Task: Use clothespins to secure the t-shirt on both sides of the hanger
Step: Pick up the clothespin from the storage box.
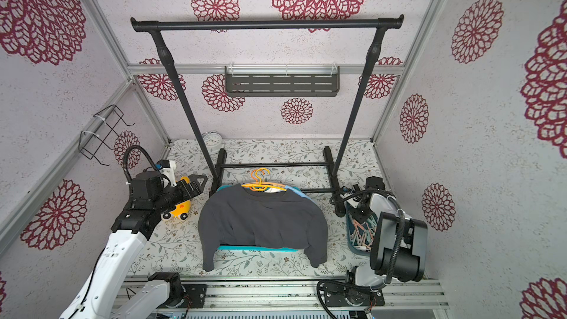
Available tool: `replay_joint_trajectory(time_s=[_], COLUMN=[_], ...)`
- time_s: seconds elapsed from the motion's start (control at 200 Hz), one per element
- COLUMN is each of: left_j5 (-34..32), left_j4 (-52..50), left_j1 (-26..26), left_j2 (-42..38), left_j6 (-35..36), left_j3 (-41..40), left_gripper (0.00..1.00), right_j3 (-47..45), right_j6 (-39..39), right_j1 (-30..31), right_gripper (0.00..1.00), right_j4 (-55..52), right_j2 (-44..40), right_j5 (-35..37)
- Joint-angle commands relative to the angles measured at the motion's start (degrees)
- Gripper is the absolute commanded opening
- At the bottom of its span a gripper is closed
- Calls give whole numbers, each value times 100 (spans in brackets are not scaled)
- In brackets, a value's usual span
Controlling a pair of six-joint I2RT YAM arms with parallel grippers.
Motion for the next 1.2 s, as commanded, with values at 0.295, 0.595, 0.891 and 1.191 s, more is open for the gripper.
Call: replay_joint_trajectory(time_s=[0.295,0.595,0.891,1.191], left_j5=[50,32,-116,-253], left_j4=[198,203,127,115], left_j1=[48,48,40,-13], left_j2=[-137,-129,-155,-215], left_j6=[-66,-69,-6,89], left_j3=[-83,-86,-31,-9], left_gripper=[100,100,100,100], right_j3=[249,291,339,40], right_j6=[-66,-22,724,1651], right_j1=[2,-7,-56,-70], right_gripper=[19,16,18,19], right_j4=[-496,-599,-709,-603], right_j2=[-309,-567,-1090,-2013], right_j5=[-1,-62,216,-484])
